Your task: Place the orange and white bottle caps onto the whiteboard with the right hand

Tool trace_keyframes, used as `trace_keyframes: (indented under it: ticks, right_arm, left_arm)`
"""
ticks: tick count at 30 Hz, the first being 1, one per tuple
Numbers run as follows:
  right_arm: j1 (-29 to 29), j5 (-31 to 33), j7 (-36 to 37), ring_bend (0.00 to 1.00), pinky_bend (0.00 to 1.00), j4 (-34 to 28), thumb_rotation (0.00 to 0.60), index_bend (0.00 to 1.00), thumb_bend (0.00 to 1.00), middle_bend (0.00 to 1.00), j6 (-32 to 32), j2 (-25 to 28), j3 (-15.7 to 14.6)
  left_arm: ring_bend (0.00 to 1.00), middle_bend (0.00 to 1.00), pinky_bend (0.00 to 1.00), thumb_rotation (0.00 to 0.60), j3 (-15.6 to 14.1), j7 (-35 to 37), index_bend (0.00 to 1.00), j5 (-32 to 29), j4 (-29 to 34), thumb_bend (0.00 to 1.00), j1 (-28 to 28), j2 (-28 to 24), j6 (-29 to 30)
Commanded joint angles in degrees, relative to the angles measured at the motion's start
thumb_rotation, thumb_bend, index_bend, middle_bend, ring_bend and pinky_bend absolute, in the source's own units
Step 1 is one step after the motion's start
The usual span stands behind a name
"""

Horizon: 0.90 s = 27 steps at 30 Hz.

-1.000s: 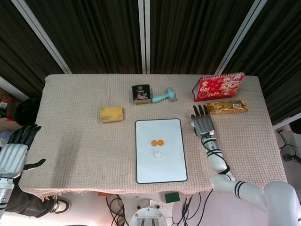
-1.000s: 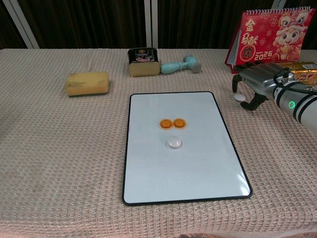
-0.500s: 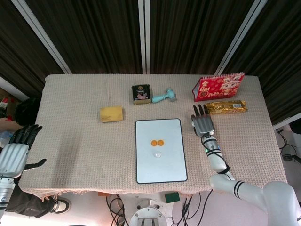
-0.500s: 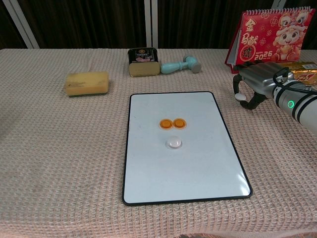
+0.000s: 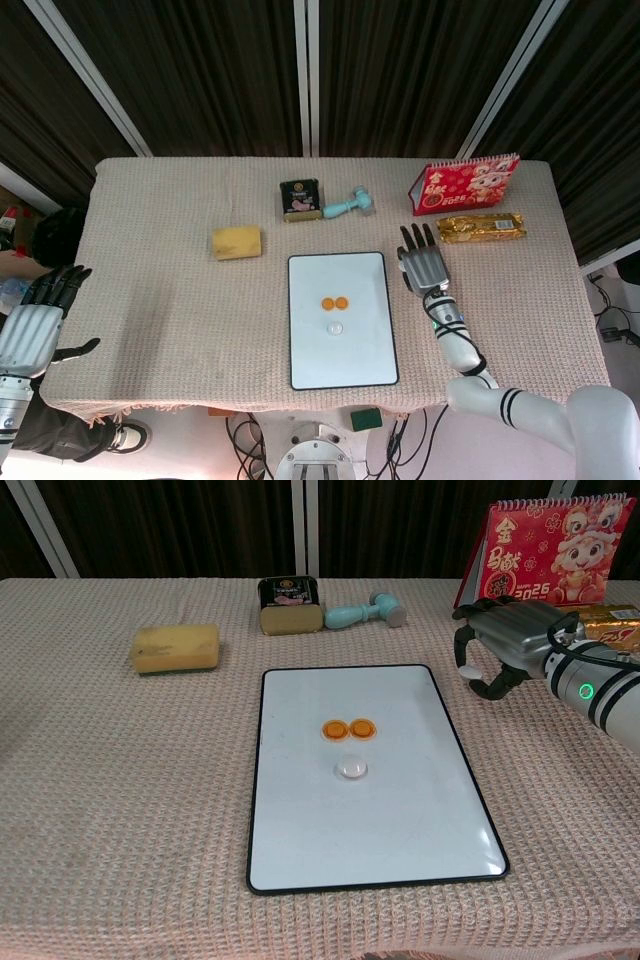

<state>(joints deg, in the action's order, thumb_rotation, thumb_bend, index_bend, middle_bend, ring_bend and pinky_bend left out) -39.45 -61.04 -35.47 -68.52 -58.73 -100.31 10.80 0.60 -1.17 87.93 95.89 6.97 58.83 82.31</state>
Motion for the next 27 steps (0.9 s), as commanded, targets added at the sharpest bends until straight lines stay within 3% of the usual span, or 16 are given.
trace_keyframes:
  ticks: [1,5,11,27]
  right_arm:
    - [1.0,-4.6,-1.6,0.00,0.00,-9.0,0.600,0.50,0.43,0.05,-2.7,3.4,-2.9]
    - [1.8,-7.5,-4.6,0.00,0.00,-16.0,0.600,0.51,0.43,0.05,-3.5,5.3,-6.3]
    - [2.4,-10.6,-7.3,0.00,0.00,-20.3,0.600,0.51,0.43,0.05,-3.3,5.0,-10.1]
    - [2.5,-10.9,-8.9,0.00,0.00,-17.4,0.600,0.51,0.43,0.03,-1.9,0.2,-10.5]
  left_arm:
    - [0.00,0.07,0.11,0.574,0.0,-0.1,0.09,0.0,0.1,0.08,0.0,0.0,0.1]
    - [0.00,0.07,0.11,0.578,0.0,-0.2,0.09,0.2,0.2,0.08,-0.2,-0.1,0.5]
    - [0.00,0.07,0.11,0.577,-0.1,0.0,0.09,0.5,0.3,0.08,-0.4,-0.2,0.9]
    - [0.00,0.07,0.11,0.575,-0.1,1.2,0.09,0.8,-0.1,0.09,-0.6,-0.7,1.3]
